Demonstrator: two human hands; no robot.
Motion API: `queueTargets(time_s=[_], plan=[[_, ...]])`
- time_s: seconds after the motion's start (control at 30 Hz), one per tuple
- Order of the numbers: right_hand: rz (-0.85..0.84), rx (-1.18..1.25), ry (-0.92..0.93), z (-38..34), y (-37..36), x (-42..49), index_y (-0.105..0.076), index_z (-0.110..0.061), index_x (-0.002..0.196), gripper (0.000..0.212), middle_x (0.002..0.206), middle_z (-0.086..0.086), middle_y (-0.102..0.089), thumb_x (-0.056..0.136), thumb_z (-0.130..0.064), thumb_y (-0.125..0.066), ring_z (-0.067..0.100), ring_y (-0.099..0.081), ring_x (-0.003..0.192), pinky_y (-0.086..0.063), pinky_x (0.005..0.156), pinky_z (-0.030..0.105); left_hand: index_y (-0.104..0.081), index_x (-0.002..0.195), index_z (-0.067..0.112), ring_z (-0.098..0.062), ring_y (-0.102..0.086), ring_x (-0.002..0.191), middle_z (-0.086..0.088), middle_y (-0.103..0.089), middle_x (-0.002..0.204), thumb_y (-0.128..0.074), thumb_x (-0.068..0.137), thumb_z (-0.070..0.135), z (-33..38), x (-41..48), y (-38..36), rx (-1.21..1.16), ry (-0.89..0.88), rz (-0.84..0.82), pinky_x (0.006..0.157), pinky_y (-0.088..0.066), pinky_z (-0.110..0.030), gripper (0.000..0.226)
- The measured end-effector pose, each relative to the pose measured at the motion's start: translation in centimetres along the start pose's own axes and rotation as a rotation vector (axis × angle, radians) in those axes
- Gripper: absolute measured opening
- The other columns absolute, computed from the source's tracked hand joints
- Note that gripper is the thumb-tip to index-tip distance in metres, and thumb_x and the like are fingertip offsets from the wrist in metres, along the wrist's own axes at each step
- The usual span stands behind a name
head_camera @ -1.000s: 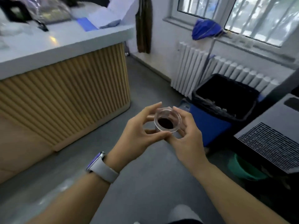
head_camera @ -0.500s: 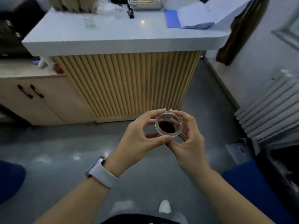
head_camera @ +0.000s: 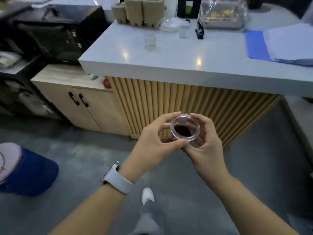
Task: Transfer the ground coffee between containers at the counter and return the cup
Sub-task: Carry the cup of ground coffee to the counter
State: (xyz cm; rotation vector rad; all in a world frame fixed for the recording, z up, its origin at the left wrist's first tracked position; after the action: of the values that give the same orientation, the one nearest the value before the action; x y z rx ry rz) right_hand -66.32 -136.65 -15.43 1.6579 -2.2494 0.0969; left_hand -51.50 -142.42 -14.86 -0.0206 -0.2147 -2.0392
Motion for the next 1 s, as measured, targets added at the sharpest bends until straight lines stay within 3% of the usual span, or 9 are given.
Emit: queueTargets(time_s=[0.17,0.3,0.47,0.77,0.9,1.0], plan=[[-0.029,-0.007,0.007,1.7,-4.9,10.2,-0.051,-0.022,0.135,0.063,0.124,-0.015,-0.068,0.081,-0.020,-0.084,0.014,-0.067,0.121,-0.054,0.101,0.030,-0.061,0.135,0.035,-0.001,-0.066,0.121,0.017,-0.071,0.128,-0.087,0.080,0.020,-0.6,8.8,6.4,0.021,-0.017,0.014,0.082,-0.061,-0.019,0.063],[-0.006,0.023,0.003,2.4,-7.8,17.0,-0.052,-0.022,0.134,0.062,0.123,-0.009,-0.070,0.080,-0.022,-0.083,0.016,-0.069,0.119,-0.056,0.101,0.039,-0.061,0.136,0.027,0.003,-0.068,0.116,0.018,-0.073,0.124,-0.086,0.083,0.004,-1.0,14.8,10.4,-0.003,-0.009,0.027,0.082,-0.059,-0.016,0.063],[0.020,0.037,-0.050,4.1,-10.1,23.6,-0.052,-0.025,0.133,0.061,0.121,-0.010,-0.073,0.079,-0.022,-0.081,0.013,-0.070,0.117,-0.056,0.101,0.042,-0.062,0.133,0.032,0.003,-0.069,0.116,0.021,-0.074,0.122,-0.085,0.084,0.005,-1.8,21.5,13.8,0.044,0.005,0.018,0.084,-0.060,-0.017,0.061],[-0.037,-0.013,-0.007,6.6,-12.8,35.8,-0.053,-0.025,0.131,0.067,0.117,-0.015,-0.071,0.077,-0.008,-0.089,0.005,-0.068,0.114,-0.053,0.096,0.018,-0.060,0.131,0.039,-0.005,-0.069,0.119,0.017,-0.074,0.123,-0.093,0.076,0.022,-1.8,32.3,18.2,0.197,-0.013,0.104,0.094,-0.060,-0.028,0.066],[-0.141,-0.011,0.021,7.9,-13.9,40.4,-0.051,-0.032,0.135,0.068,0.125,-0.019,-0.068,0.080,-0.016,-0.088,0.005,-0.065,0.121,-0.051,0.098,0.016,-0.063,0.126,0.042,-0.005,-0.072,0.114,0.019,-0.075,0.123,-0.092,0.070,0.038,-1.8,36.1,20.8,0.273,-0.034,0.191,0.096,-0.056,-0.023,0.062],[-0.155,-0.029,0.038,8.1,-13.7,42.8,-0.046,-0.047,0.135,0.069,0.134,-0.026,-0.062,0.079,-0.043,-0.085,0.003,-0.060,0.128,-0.052,0.102,0.021,-0.063,0.126,0.041,-0.004,-0.072,0.115,0.020,-0.074,0.124,-0.088,0.066,0.045,-1.9,38.1,22.8,0.247,-0.027,0.231,0.095,-0.058,-0.018,0.065]])
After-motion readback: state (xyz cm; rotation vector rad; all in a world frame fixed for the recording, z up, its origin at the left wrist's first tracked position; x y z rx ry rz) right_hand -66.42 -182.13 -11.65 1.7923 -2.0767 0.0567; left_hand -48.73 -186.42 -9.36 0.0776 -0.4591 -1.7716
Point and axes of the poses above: each hand's wrist, its own x-axis towards the middle knuckle, its own y-axis out of the back of the hand, z = x × y, the point moved 5 cm from there along x, towards the middle knuckle
